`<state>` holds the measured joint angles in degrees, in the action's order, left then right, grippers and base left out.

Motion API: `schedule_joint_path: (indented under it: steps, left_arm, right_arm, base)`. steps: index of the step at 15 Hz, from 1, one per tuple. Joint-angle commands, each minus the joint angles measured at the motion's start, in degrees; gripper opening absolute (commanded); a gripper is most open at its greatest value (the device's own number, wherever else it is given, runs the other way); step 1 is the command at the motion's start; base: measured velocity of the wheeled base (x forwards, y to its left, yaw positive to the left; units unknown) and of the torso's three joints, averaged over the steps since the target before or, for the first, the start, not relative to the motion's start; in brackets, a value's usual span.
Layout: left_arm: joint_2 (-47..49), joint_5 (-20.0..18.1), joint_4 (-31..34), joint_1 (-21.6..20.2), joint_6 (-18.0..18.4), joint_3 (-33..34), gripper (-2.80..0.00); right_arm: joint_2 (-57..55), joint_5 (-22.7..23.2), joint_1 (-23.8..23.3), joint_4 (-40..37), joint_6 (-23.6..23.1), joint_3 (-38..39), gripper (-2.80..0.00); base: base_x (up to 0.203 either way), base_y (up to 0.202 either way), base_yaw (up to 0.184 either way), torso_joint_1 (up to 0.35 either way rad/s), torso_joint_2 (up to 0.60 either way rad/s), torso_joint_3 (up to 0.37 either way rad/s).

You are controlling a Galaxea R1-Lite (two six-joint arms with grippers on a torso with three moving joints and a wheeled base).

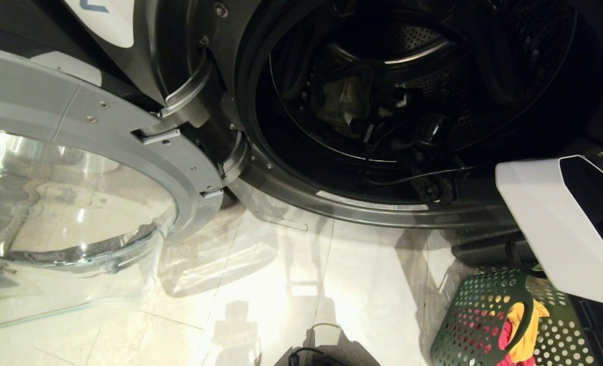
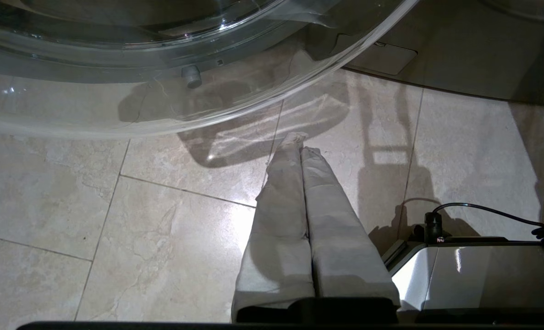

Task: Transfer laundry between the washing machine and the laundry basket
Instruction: Pick a cloth and place it into the basket

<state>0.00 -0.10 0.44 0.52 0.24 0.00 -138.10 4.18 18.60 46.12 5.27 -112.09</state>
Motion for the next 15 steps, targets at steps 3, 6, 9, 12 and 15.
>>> schedule_joint_path:
  steps: [3, 6, 9, 12, 15]
  left_arm:
    - [0.1, 0.0, 0.0, 0.0, 0.0, 0.0, -2.80]
    - [0.1, 0.0, 0.0, 0.0, 0.0, 0.0, -2.80]
    - [0.1, 0.0, 0.0, 0.0, 0.0, 0.0, -2.80]
    - [0.1, 0.0, 0.0, 0.0, 0.0, 0.0, -2.80]
    - [0.1, 0.0, 0.0, 0.0, 0.0, 0.0, -2.80]
  right_arm:
    - [0.4, 0.1, 0.2, 0.3, 0.1, 0.0, 0.00]
    - [1.4, 0.0, 1.0, 0.5, 0.2, 0.0, 0.00]
    - [1.8, 0.0, 2.4, 0.5, 0.2, 0.0, 0.00]
    - [1.8, -1.0, 4.3, 0.5, -0.2, 0.0, 0.00]
    - [2.3, -1.5, 6.2, 0.5, -0.4, 0.0, 0.00]
  base:
    - [0.000, 0.000, 0.000, 0.000, 0.00, 0.000]
    - [0.000, 0.000, 0.000, 0.000, 0.00, 0.000]
    - [0.000, 0.000, 0.000, 0.000, 0.00, 0.000]
    - [0.000, 0.000, 0.000, 0.000, 0.00, 0.000]
    - [0.000, 0.000, 0.000, 0.000, 0.00, 0.000]
